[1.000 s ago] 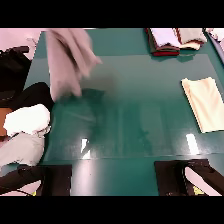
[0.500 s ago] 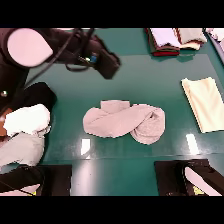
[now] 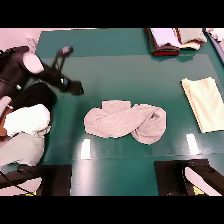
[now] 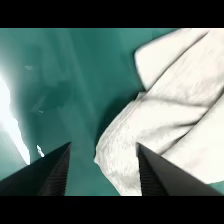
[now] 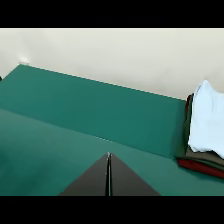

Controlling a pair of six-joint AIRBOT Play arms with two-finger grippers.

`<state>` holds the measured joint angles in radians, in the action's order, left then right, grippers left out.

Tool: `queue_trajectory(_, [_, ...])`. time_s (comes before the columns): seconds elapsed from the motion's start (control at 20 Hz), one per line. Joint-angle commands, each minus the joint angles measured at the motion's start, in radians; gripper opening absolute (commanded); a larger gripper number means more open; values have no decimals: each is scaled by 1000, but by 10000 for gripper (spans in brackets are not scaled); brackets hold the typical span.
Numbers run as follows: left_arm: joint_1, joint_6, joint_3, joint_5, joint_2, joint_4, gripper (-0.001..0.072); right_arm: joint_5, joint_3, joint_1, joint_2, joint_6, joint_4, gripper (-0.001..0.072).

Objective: Fold the shirts.

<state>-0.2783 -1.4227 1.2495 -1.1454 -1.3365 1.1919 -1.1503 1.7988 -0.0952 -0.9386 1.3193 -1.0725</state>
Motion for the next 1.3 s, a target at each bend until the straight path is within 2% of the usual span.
queue_trajectory(0.0, [36, 103, -268, 138, -28, -185, 487, -6, 0, 0, -1, 1, 1, 12])
queue_trajectory(0.25, [35, 213, -311, 169, -126, -399, 487, -47, -8, 0, 0, 1, 1, 12])
queue_trajectory(0.4, [36, 254, -298, 167, -128, -459, 475, -53, -70, 0, 2, 1, 1, 12])
queue_trajectory(0.45, [36, 254, -284, 154, -128, -458, 345, -58, -105, 0, 2, 1, 1, 12])
queue_trajectory(0.5, [36, 256, -264, 137, -128, -452, 157, -69, -150, 0, 2, 2, 0, 12])
queue_trajectory(0.55, [36, 270, -235, 119, -127, -441, 18, -95, -197, 0, 2, 2, -1, 12])
queue_trajectory(0.8, [38, 192, -24, 58, -102, -206, 20, -236, -580, -8, -1, 27, -101, 12])
queue_trajectory(0.95, [38, 184, 36, 53, -87, -154, 20, -163, -858, -85, -1, 36, -72, 15])
queue_trajectory(1.0, [38, 180, 39, 58, -88, -156, 20, -138, -933, -123, -9, 35, -30, 170])
queue_trajectory(1.05, [38, 171, 38, 61, -90, -153, 20, -132, -986, -153, -34, 35, 11, 439])
queue_trajectory(1.1, [38, 164, 38, 64, -92, -153, 21, -134, -1030, -175, -70, 34, 45, 560])
queue_trajectory(1.25, [38, 164, 38, 64, -92, -154, 20, -99, -1097, -163, -193, -10, 169, 555])
